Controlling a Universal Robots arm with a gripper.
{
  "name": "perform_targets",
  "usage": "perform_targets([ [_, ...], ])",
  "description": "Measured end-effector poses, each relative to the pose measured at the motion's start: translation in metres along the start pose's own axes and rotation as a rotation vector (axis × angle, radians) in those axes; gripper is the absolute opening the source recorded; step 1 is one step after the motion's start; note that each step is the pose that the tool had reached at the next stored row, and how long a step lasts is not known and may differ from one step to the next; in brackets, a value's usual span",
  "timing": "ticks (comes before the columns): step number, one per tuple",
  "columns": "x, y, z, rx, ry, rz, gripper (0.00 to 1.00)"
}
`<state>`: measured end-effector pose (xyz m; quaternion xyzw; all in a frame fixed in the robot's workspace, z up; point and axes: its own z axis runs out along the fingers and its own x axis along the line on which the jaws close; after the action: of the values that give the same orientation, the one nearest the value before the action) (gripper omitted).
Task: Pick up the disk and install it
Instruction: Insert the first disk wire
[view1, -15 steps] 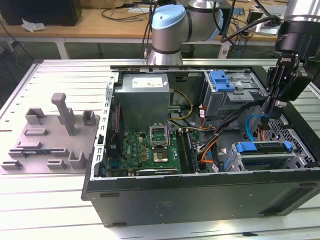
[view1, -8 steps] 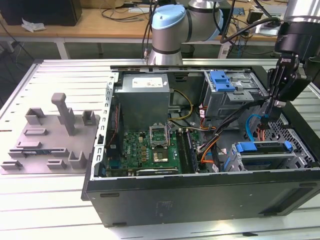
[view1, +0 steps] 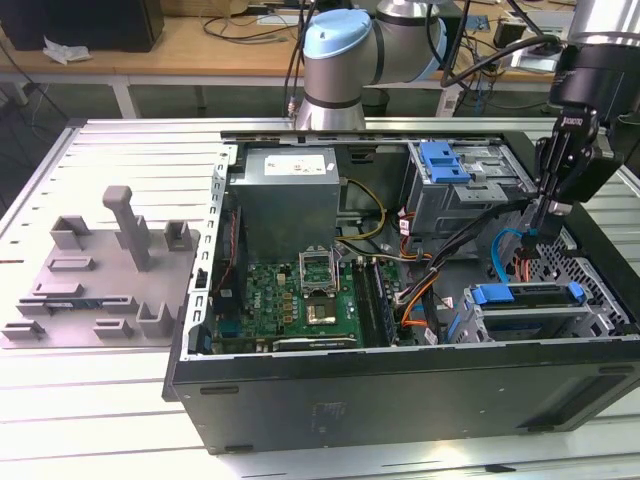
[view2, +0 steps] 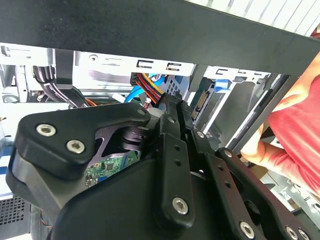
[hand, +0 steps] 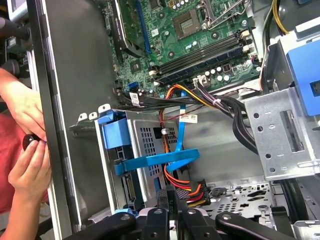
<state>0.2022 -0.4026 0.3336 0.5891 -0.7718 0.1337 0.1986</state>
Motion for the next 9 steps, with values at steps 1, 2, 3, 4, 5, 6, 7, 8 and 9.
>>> perform_targets([
  [1, 0.0008, 0.0007, 0.0004, 0.0000, -0.0010, 0.000, 0.16],
  [2, 0.0016, 0.0014, 0.0008, 0.0000, -0.0047, -0.001, 0.16],
  [3, 0.0024, 0.0020, 0.0014, -0.0005, -0.0101, -0.001, 0.16],
  [4, 0.0035, 0.0025, 0.0020, -0.0011, -0.0152, -0.002, 0.16],
  [5, 0.0047, 0.0029, 0.0026, -0.0017, -0.0203, -0.003, 0.16],
  [6, 0.0070, 0.0032, 0.0036, -0.0030, -0.0304, -0.004, 0.16],
  [7, 0.0080, 0.0033, 0.0040, -0.0036, -0.0346, -0.004, 0.16],
  [8, 0.0090, 0.0034, 0.0043, -0.0042, -0.0394, -0.005, 0.16],
  [9, 0.0108, 0.0035, 0.0047, -0.0046, -0.0468, -0.006, 0.16],
])
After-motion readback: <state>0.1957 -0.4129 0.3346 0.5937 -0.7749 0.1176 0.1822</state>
